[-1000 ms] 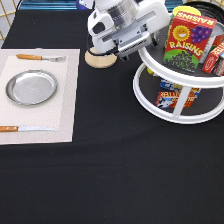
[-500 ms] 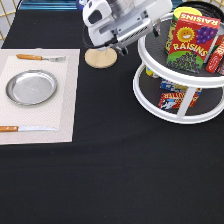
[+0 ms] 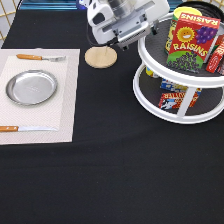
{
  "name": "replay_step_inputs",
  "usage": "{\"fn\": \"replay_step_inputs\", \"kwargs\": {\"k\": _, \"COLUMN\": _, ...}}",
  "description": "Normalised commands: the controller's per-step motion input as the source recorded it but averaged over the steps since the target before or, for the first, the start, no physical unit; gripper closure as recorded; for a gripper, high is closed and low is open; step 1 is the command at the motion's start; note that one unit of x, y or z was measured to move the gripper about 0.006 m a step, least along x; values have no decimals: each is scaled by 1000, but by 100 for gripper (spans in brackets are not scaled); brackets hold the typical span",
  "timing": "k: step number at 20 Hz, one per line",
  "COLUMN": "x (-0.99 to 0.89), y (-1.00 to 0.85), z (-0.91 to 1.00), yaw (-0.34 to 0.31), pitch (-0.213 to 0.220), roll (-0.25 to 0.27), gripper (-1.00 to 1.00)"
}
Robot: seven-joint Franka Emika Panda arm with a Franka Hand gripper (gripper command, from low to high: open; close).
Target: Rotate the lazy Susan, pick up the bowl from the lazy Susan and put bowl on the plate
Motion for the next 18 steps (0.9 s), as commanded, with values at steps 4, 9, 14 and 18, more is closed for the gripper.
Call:
{"fn": "replay_step_inputs", "kwargs": {"k": 4, "x": 349, "y": 92, "z": 29, "yaw": -33, "pitch": 1, "roll": -122, "gripper": -100}}
{"fn": "replay_step_inputs", "kwargs": {"k": 9, "x": 721, "y": -91, "z": -2, "yaw": 12, "pitch": -143, "roll": -158, "gripper": -100}}
{"fn": "replay_step_inputs", "kwargs": {"k": 14, "x": 706, "y": 34, "z": 9, "yaw": 61, "pitch": -238, "roll": -154, "gripper": -100}}
{"fn": "replay_step_inputs", "kwargs": {"k": 18, "x": 26, "y": 20, "z": 526, "yaw": 62, "pitch": -157, "roll": -23, "gripper": -100}}
